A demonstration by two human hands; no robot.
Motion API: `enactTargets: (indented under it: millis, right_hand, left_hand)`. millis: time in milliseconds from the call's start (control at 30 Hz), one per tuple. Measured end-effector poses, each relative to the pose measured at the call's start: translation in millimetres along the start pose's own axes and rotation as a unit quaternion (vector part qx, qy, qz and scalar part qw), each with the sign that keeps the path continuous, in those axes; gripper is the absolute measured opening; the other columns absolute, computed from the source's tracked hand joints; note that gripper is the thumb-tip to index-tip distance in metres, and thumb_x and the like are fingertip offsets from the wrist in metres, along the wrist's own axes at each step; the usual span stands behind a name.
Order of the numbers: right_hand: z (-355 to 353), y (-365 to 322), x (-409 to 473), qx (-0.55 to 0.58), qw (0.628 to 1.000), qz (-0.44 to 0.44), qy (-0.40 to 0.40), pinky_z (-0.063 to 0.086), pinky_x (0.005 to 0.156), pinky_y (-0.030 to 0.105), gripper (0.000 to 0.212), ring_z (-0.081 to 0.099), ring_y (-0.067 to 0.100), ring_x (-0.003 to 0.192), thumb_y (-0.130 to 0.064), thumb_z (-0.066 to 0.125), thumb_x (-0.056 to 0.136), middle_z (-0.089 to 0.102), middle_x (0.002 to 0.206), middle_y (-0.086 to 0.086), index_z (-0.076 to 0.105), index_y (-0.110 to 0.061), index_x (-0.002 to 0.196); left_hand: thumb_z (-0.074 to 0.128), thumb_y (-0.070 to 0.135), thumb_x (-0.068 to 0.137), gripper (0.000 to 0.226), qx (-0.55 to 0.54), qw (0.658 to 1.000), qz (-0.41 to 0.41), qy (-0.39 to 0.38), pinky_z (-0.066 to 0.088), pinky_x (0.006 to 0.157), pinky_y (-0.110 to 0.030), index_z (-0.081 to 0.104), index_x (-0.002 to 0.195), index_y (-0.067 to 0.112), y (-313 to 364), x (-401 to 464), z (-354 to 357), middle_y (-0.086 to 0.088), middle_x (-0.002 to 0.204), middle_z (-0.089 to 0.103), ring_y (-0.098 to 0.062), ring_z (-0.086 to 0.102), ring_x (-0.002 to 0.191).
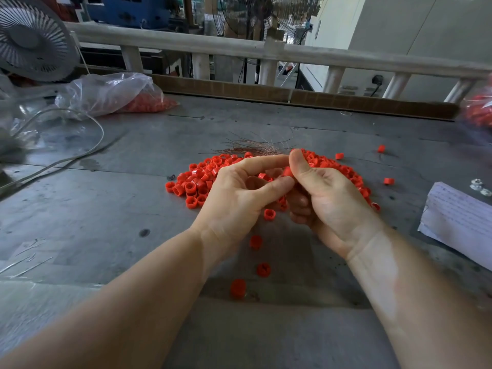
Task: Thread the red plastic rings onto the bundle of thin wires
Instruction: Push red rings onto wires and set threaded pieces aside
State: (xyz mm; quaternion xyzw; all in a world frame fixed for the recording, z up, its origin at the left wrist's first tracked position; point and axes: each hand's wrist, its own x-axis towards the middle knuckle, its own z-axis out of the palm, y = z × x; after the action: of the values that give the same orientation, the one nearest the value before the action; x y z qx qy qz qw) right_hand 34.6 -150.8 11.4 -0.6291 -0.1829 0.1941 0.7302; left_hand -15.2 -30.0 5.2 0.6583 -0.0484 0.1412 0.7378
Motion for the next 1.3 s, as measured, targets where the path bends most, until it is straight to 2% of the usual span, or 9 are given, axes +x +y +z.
enactTargets:
  millis: [133,233,400,533,667,933,1067,1167,1300]
  right_hand:
    - [1.8,0.4,-0.2,-0.034,0.999,-0.03,0.018,0.03,0.037,0.018,0.046,0.035,0.007,0.036,-0.057,0.052,0.074,0.039,0.04,-0.005,0.058,-0.017,0.053]
    - [1.1,-0.5,0.8,-0.055,0.994,-0.061,0.076,0.034,0.038,0.019,0.047,0.045,0.008,0.039,-0.053,0.05,0.08,0.052,0.045,0.0,0.067,-0.017,0.056]
    - [-1.0,-1.2,-0.1,-0.101,0.981,-0.127,0.111,0.037,0.041,0.014,0.03,0.048,0.003,0.045,-0.022,0.05,0.096,0.057,0.054,-0.008,0.066,-0.018,0.071]
    - [0.8,0.3,-0.6,-0.131,0.973,-0.166,0.097,0.041,0.048,0.016,0.019,0.051,0.005,0.052,-0.016,0.056,0.093,0.06,0.059,-0.008,0.067,-0.019,0.078]
    - [1.7,1.4,-0.5,-0.131,0.972,-0.171,0.093,0.04,0.045,0.013,0.018,0.05,0.001,0.048,-0.011,0.056,0.092,0.06,0.056,-0.009,0.066,-0.02,0.079]
    - [0.7,1.3,-0.4,-0.124,0.983,-0.129,0.044,0.047,0.058,0.022,0.031,0.062,0.011,0.068,-0.045,0.058,0.08,0.068,0.07,0.0,0.071,-0.017,0.08]
    - [3.0,4.6,-1.5,-0.139,0.983,-0.123,0.004,0.051,0.07,0.027,0.031,0.065,0.012,0.073,-0.044,0.067,0.074,0.071,0.073,0.002,0.073,-0.015,0.081]
    - [4.3,4.8,-2.7,-0.146,0.98,-0.138,0.011,0.05,0.065,0.022,0.03,0.062,0.007,0.067,-0.041,0.065,0.072,0.068,0.066,-0.003,0.073,-0.013,0.079]
    - [7.5,2.8,-4.9,-0.122,0.983,-0.138,0.01,0.047,0.058,0.015,0.023,0.062,0.002,0.061,-0.036,0.065,0.071,0.068,0.062,-0.005,0.073,-0.015,0.078]
  left_hand:
    - [0.07,0.025,0.069,0.026,0.021,1.0,0.014,0.015,0.056,0.078,-0.047,0.072,0.092,0.014,-1.0,-0.2,-0.1,-0.019,0.083,0.071,-0.038,0.068,0.079]
    - [0.071,0.03,0.066,0.017,0.034,0.998,0.03,0.038,0.056,0.076,-0.03,0.074,0.082,0.024,-2.0,1.2,-1.3,-0.012,0.089,0.071,-0.025,0.069,0.082]
    - [0.069,0.032,0.068,0.012,0.054,0.997,0.045,0.038,0.049,0.068,-0.013,0.072,0.078,0.029,-2.0,2.4,-1.7,0.01,0.075,0.072,0.0,0.065,0.072]
    - [0.069,0.012,0.079,0.013,0.048,0.996,0.057,0.041,0.05,0.071,-0.013,0.071,0.088,0.021,-2.9,2.2,-2.2,0.009,0.078,0.073,-0.001,0.067,0.076]
    - [0.065,0.01,0.083,0.018,0.056,0.997,0.05,0.025,0.053,0.083,-0.021,0.07,0.098,0.019,-1.2,0.5,-1.6,0.004,0.09,0.074,-0.009,0.069,0.089]
    - [0.059,0.007,0.088,0.015,0.052,0.998,0.012,0.019,0.055,0.077,-0.022,0.067,0.1,0.004,-0.7,-0.2,2.7,-0.007,0.089,0.072,-0.013,0.068,0.081]
    - [0.059,0.002,0.088,0.014,0.088,0.995,0.026,0.024,0.055,0.073,-0.021,0.068,0.098,0.0,-0.7,-1.1,1.9,-0.01,0.089,0.071,-0.013,0.069,0.082]
    - [0.056,-0.003,0.088,0.014,0.093,0.995,0.026,0.014,0.051,0.062,-0.012,0.067,0.097,-0.002,0.6,-2.8,2.0,-0.011,0.086,0.07,-0.005,0.067,0.073]
    - [0.055,-0.005,0.088,0.015,0.096,0.995,0.027,0.017,0.053,0.063,-0.014,0.068,0.094,-0.001,1.1,-2.3,1.9,-0.015,0.085,0.071,-0.009,0.066,0.07]
